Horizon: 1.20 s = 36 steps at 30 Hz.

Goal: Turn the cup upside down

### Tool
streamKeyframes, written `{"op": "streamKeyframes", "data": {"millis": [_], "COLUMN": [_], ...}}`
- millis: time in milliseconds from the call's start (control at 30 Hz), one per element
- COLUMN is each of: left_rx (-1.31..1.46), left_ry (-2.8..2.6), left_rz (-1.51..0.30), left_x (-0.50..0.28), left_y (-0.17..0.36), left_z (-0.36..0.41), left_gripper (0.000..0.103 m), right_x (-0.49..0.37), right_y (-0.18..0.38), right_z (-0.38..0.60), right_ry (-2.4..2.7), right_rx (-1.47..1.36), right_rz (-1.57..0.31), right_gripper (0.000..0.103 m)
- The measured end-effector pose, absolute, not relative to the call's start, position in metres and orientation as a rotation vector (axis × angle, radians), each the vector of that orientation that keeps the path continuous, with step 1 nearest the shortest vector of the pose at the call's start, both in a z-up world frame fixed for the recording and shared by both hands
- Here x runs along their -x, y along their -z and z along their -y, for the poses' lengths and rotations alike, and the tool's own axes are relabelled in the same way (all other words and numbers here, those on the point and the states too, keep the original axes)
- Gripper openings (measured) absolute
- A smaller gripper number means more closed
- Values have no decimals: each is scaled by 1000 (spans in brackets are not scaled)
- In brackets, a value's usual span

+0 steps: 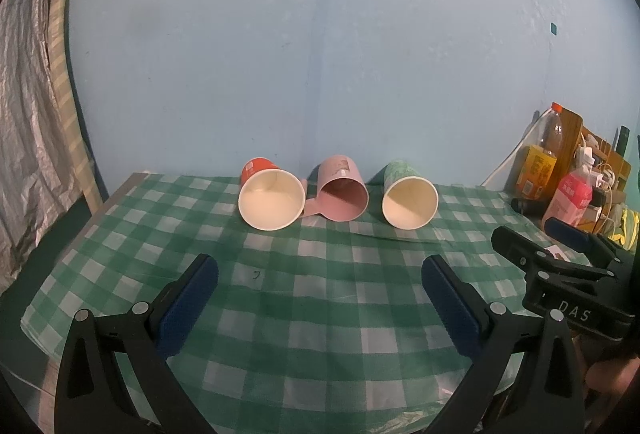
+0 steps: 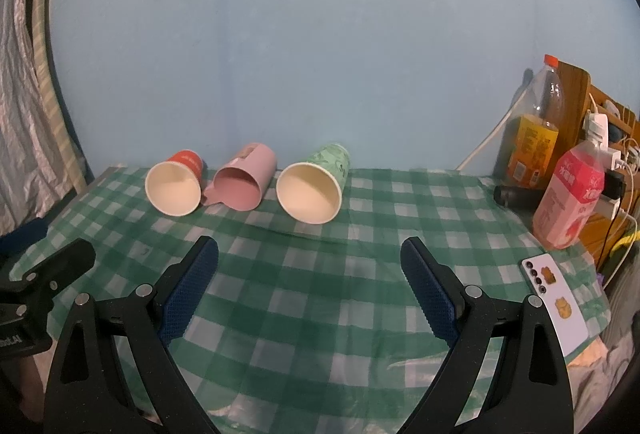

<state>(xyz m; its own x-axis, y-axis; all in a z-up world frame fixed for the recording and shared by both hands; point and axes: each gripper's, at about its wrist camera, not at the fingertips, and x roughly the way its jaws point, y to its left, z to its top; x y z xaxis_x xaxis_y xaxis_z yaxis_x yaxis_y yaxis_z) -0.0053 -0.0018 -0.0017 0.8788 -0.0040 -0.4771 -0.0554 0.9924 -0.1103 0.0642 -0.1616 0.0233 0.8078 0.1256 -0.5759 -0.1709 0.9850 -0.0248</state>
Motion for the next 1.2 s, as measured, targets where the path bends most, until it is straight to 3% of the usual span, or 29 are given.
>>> {"op": "streamKeyframes", "data": {"millis": [1200], "left_rx": [121], "left_ry": [-26], "left_rz": [-503], "left_x": [3], "left_y": [1], "left_z": [1], "left_gripper": [103], "right_x": [-64], "right_y": [-17], "right_z": [164], "right_ry": [-163], "right_rx": [71], "right_rz": [-624], "right_gripper": [92]}}
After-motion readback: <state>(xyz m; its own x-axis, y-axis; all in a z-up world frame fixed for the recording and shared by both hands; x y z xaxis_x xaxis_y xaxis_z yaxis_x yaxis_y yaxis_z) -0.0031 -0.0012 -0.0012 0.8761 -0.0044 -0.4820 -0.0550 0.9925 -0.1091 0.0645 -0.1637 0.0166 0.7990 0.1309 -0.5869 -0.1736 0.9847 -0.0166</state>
